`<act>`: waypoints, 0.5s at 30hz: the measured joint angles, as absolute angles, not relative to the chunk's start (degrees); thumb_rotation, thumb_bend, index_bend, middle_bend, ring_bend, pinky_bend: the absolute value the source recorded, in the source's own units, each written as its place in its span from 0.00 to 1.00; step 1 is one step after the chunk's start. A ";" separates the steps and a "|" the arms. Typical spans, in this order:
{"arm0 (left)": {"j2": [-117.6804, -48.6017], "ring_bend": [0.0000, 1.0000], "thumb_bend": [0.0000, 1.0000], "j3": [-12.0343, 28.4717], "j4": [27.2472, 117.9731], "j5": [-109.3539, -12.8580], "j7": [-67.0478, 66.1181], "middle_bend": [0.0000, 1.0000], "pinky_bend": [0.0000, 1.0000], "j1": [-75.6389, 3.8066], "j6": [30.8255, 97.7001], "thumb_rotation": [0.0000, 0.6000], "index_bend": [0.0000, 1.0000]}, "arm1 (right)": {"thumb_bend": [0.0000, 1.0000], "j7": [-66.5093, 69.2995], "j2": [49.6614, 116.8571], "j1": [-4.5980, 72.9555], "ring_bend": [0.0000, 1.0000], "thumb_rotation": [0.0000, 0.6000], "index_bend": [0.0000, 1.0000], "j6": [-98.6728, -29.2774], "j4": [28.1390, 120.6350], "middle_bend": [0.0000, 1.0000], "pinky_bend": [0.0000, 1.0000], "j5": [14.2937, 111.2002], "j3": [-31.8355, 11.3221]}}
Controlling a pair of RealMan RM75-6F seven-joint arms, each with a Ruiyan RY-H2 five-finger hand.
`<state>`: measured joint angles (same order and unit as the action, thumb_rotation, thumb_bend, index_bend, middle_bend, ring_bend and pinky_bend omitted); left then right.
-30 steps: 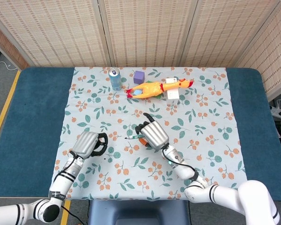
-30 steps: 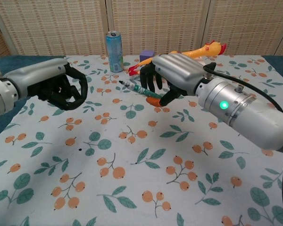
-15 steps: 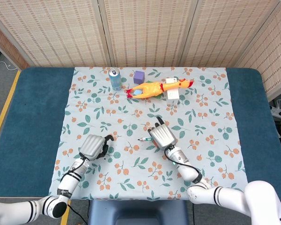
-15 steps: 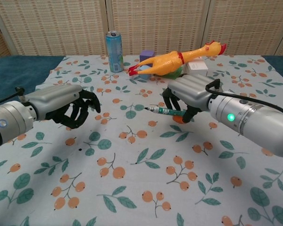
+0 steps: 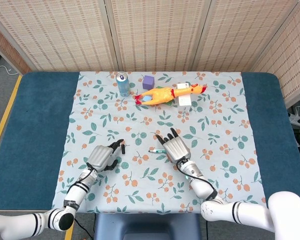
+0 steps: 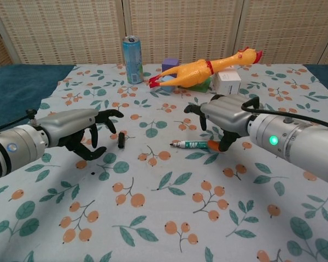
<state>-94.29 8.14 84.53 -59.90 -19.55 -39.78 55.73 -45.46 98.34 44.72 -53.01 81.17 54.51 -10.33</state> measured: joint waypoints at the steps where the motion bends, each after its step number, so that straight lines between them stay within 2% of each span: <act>1: -93.96 0.40 0.43 8.22 85.02 -60.10 -19.30 0.09 0.72 -39.74 55.76 1.00 0.00 | 0.33 -45.62 97.95 44.74 0.14 1.00 0.01 -53.13 81.86 0.26 0.00 54.27 -10.25; 7: -90.91 0.38 0.41 8.38 89.77 -61.94 -18.06 0.04 0.71 -39.04 56.83 1.00 0.00 | 0.29 -44.69 94.21 43.96 0.09 1.00 0.00 -55.94 88.12 0.20 0.00 55.12 -10.29; 9: -89.14 0.34 0.41 8.28 92.10 -63.05 -17.57 0.03 0.68 -38.61 57.41 1.00 0.00 | 0.27 -44.08 92.22 43.40 0.05 1.00 0.00 -57.20 90.84 0.15 0.00 55.86 -10.27; 10: -88.43 0.27 0.41 8.22 92.92 -63.55 -17.36 0.02 0.62 -38.42 57.69 1.00 0.00 | 0.24 -43.86 91.40 43.15 0.02 1.00 0.00 -57.69 91.81 0.10 0.00 56.17 -10.25; 11: -87.53 0.15 0.41 8.08 93.97 -64.40 -17.08 0.01 0.53 -38.06 58.23 1.00 0.00 | 0.23 -43.64 90.34 42.71 0.01 1.00 0.00 -58.39 93.11 0.07 0.00 56.64 -10.17; 13: -85.68 0.01 0.41 7.58 95.92 -66.43 -16.35 0.00 0.33 -37.12 59.71 1.00 0.00 | 0.20 -43.34 88.21 41.67 0.00 1.00 0.00 -59.95 95.75 0.01 0.00 57.67 -9.77; 15: -82.29 0.00 0.41 6.14 97.97 -69.93 -15.30 0.00 0.20 -34.92 62.78 1.00 0.00 | 0.18 -43.00 84.37 39.33 0.00 1.00 0.00 -63.07 100.08 0.00 0.00 60.04 -8.47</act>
<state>-82.29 6.14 97.97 -69.93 -15.30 -34.92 62.78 -43.00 84.37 39.33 -63.07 100.08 60.04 -8.47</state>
